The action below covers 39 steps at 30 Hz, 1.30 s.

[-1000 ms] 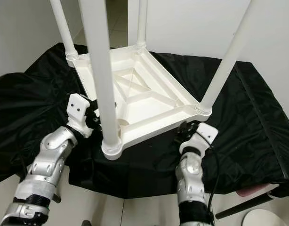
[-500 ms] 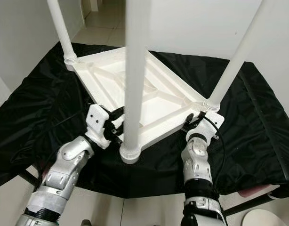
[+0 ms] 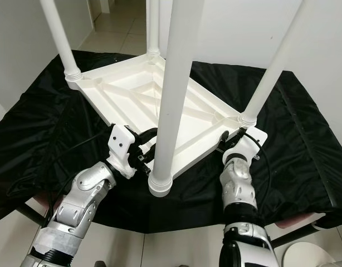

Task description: Building children table

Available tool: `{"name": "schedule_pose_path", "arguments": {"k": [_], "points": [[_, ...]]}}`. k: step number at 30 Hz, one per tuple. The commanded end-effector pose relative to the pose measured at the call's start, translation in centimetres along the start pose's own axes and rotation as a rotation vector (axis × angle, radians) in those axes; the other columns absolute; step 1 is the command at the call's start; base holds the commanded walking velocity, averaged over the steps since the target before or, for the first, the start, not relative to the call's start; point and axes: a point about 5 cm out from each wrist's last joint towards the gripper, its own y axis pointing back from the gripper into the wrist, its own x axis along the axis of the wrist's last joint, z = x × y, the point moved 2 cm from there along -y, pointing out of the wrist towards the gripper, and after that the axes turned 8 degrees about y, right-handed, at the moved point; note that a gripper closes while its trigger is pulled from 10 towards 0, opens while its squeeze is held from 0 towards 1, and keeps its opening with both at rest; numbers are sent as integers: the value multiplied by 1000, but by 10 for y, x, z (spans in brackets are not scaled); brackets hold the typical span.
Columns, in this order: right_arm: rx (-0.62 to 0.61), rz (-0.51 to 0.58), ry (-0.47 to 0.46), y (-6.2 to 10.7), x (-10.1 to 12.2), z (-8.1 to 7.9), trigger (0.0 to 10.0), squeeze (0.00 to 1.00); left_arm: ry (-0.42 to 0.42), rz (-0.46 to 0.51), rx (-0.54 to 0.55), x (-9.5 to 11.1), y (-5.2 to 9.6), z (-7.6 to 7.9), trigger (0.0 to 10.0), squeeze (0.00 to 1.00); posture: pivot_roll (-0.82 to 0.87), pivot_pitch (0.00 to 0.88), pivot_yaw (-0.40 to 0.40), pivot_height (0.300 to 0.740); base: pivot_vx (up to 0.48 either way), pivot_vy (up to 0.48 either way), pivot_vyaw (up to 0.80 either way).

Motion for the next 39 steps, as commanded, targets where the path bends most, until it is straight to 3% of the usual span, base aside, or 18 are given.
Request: {"name": "schedule_pose_path", "arguments": {"k": [1,6,12,23,28,31,39], "points": [[105,-53,21,-2,-8,-16,10000,0,-1,35,-157,11,-11,22,10000,0,75,71,-20,740,0,0,0],[182,42,95,-9,12,-18,10000,0,12,52,-185,16,-16,31,10000,0,77,65,-18,740,0,0,0],[231,102,69,-7,18,-20,10000,0,23,57,-193,18,-19,35,10000,0,77,60,-12,740,0,0,0],[292,60,13,-10,9,-24,10000,0,29,55,-264,23,-24,44,10000,0,59,45,17,740,0,0,0],[327,67,19,-13,15,-29,10000,0,39,65,-279,27,-28,49,10000,0,56,51,26,740,0,0,0],[289,183,72,-8,29,-25,10000,0,-3,51,-259,25,-31,47,10000,0,67,57,13,740,0,0,0],[299,268,115,11,30,-18,10000,0,-65,4,-223,19,-23,31,10000,0,61,63,8,740,0,0,0]]}}
